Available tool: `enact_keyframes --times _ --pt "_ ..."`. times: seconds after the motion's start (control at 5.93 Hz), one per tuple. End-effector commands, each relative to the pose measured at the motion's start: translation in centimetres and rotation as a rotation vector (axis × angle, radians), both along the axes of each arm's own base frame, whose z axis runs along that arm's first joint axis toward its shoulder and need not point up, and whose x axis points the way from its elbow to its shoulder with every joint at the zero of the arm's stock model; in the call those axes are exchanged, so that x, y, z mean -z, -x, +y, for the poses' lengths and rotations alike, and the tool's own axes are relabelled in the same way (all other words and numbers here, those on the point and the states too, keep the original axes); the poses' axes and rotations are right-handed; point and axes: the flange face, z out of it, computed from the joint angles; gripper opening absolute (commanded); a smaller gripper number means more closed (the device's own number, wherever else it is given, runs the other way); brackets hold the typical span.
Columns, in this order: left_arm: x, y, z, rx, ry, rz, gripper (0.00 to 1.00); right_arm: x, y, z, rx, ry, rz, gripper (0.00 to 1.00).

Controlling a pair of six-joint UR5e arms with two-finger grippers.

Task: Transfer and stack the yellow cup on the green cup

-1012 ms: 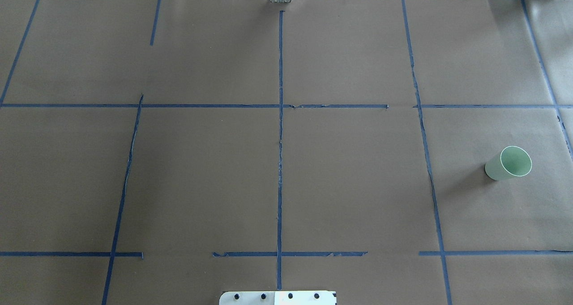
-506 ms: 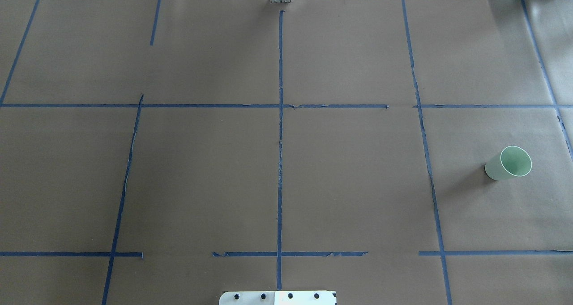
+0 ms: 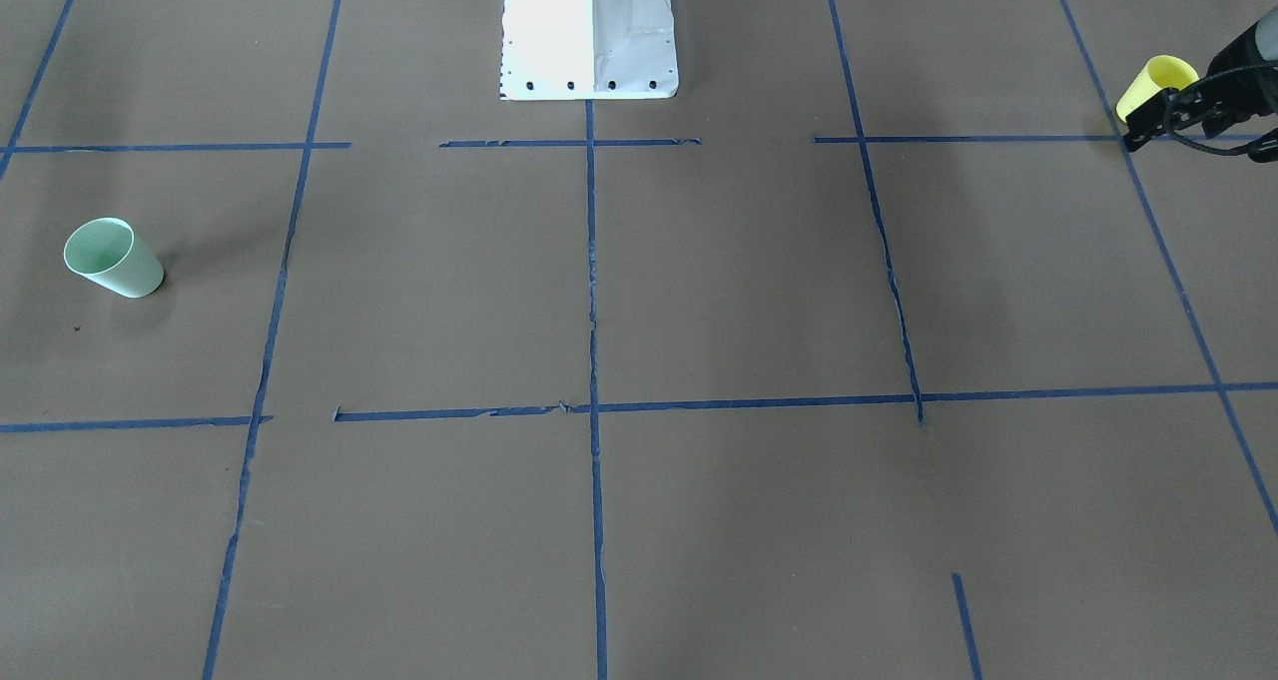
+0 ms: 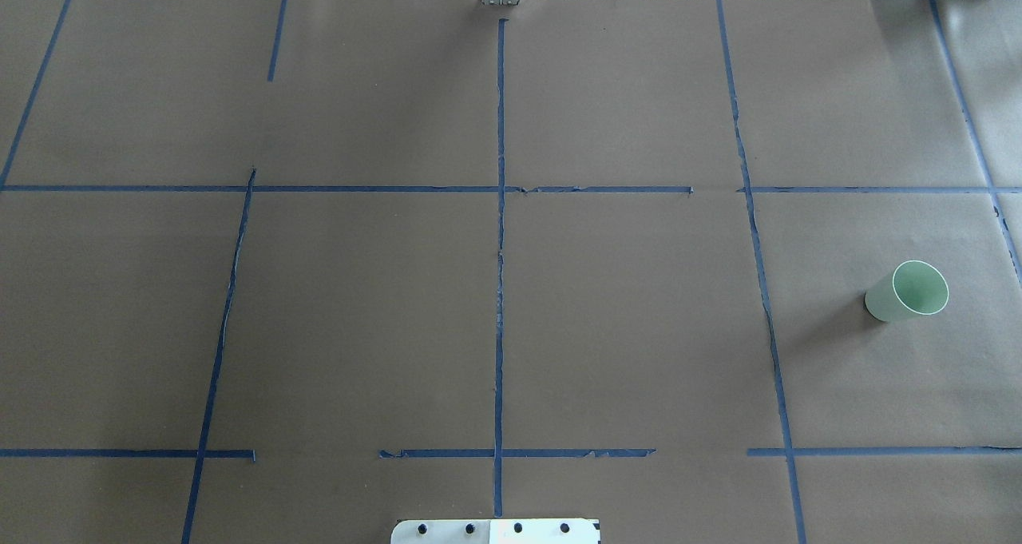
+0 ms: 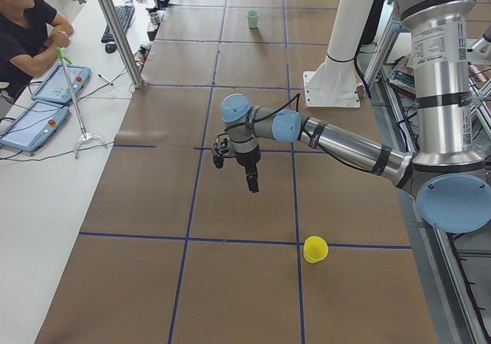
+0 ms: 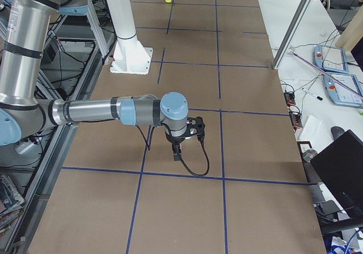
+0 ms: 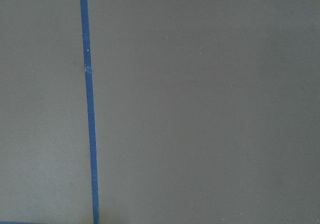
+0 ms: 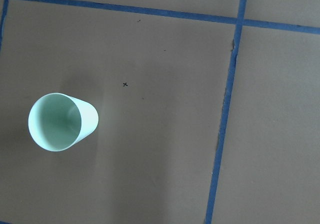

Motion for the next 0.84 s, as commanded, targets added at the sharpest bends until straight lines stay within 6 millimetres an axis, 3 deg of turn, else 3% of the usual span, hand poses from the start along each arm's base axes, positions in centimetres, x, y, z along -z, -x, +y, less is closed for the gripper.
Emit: enact_keyframes --times 0.0,0.17,0.34,0.51,0.68 --pt "-0.8 -0.8 1.2 0.249 0.170 -0.141 1.00 1.3 0.4 0.0 0.007 -0.022 -0.065 1.00" --pt "-0.7 -2.4 1.8 0.355 0.247 -0.188 1.00 3.1 0.4 0.1 0.006 -0.054 -0.071 1.00" --pt "-1.1 -5.2 2.7 0.491 0.277 -0.320 1.00 3.3 0.4 0.1 0.004 -0.055 -0.071 1.00" --pt "-2.3 -8.5 4.9 0.659 0.312 -0.459 1.00 4.0 0.4 0.4 0.006 -0.069 -0.070 1.00" --pt "-3.2 -9.6 6.2 0.762 0.360 -0.534 1.00 3.8 0.3 0.5 0.004 -0.068 -0.057 1.00"
